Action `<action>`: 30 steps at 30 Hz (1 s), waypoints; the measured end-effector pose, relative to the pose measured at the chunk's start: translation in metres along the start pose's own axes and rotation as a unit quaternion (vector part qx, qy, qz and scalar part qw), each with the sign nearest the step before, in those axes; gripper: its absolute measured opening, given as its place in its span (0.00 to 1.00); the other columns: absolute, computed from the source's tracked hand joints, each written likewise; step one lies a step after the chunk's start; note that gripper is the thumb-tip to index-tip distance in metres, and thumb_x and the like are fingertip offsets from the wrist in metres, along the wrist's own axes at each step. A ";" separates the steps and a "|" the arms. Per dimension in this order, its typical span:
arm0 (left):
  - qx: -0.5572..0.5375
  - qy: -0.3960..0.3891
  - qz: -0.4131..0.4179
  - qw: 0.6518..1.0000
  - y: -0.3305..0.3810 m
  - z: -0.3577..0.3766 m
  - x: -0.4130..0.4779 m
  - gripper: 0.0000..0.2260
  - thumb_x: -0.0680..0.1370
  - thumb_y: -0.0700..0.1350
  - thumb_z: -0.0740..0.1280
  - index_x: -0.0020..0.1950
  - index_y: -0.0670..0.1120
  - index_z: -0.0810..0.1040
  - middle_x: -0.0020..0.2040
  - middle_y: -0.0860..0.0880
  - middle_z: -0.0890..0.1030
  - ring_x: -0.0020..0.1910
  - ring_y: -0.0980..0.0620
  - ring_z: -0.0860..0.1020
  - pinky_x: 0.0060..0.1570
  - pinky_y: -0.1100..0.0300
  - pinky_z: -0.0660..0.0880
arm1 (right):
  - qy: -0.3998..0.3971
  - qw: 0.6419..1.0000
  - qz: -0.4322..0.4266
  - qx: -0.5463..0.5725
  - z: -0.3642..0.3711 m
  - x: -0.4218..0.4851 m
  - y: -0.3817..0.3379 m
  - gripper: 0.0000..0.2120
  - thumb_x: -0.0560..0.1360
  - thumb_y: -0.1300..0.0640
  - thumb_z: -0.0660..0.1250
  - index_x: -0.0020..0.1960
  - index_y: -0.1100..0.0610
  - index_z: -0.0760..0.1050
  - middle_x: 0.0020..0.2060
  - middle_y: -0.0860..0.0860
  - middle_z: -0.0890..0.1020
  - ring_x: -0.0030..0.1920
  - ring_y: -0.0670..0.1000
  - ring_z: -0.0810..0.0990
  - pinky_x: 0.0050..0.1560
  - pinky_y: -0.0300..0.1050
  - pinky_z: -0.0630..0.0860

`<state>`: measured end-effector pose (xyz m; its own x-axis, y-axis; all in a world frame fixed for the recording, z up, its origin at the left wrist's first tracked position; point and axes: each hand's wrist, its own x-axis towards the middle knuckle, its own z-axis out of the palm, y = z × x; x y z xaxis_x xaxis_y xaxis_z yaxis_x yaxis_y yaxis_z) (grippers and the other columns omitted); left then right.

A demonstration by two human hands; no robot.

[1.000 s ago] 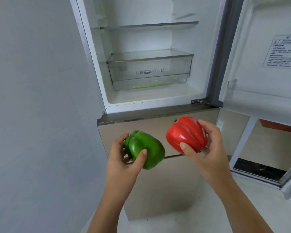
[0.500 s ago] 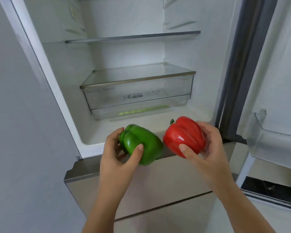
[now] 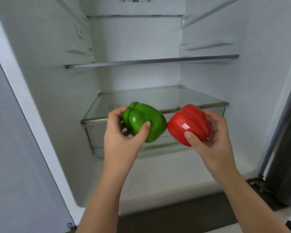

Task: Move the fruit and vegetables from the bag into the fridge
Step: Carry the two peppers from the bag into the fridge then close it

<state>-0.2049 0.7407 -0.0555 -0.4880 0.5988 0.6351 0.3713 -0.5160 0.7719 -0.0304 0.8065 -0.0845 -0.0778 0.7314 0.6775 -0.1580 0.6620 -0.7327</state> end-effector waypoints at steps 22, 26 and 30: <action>0.295 -0.034 0.032 0.954 -0.045 0.009 0.157 0.20 0.74 0.47 0.69 0.65 0.44 0.70 0.55 0.46 0.75 0.53 0.50 0.74 0.52 0.62 0.69 | -0.205 0.965 -0.024 -0.163 0.048 0.175 0.049 0.30 0.66 0.52 0.74 0.61 0.44 0.62 0.58 0.46 0.69 0.55 0.48 0.71 0.49 0.39 0.68; 0.285 -0.045 0.016 0.957 -0.056 0.002 0.164 0.24 0.71 0.47 0.72 0.65 0.46 0.70 0.59 0.45 0.74 0.57 0.47 0.74 0.59 0.56 0.70 | -0.239 0.957 0.009 -0.162 0.054 0.185 0.059 0.29 0.67 0.52 0.74 0.60 0.42 0.61 0.57 0.47 0.69 0.54 0.48 0.72 0.48 0.40 0.69; 0.302 -0.066 0.005 0.951 -0.059 0.001 0.164 0.34 0.65 0.47 0.77 0.67 0.47 0.67 0.62 0.46 0.71 0.59 0.48 0.72 0.61 0.57 0.69 | -0.247 0.956 0.004 -0.160 0.055 0.185 0.064 0.29 0.67 0.53 0.74 0.60 0.43 0.61 0.59 0.48 0.69 0.55 0.50 0.73 0.51 0.42 0.69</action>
<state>-0.3060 0.8696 0.0030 -0.3939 0.6878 0.6097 0.7810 -0.0993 0.6166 -0.1091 0.9753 -0.0023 -0.5458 0.6217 0.5617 0.1468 0.7310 -0.6664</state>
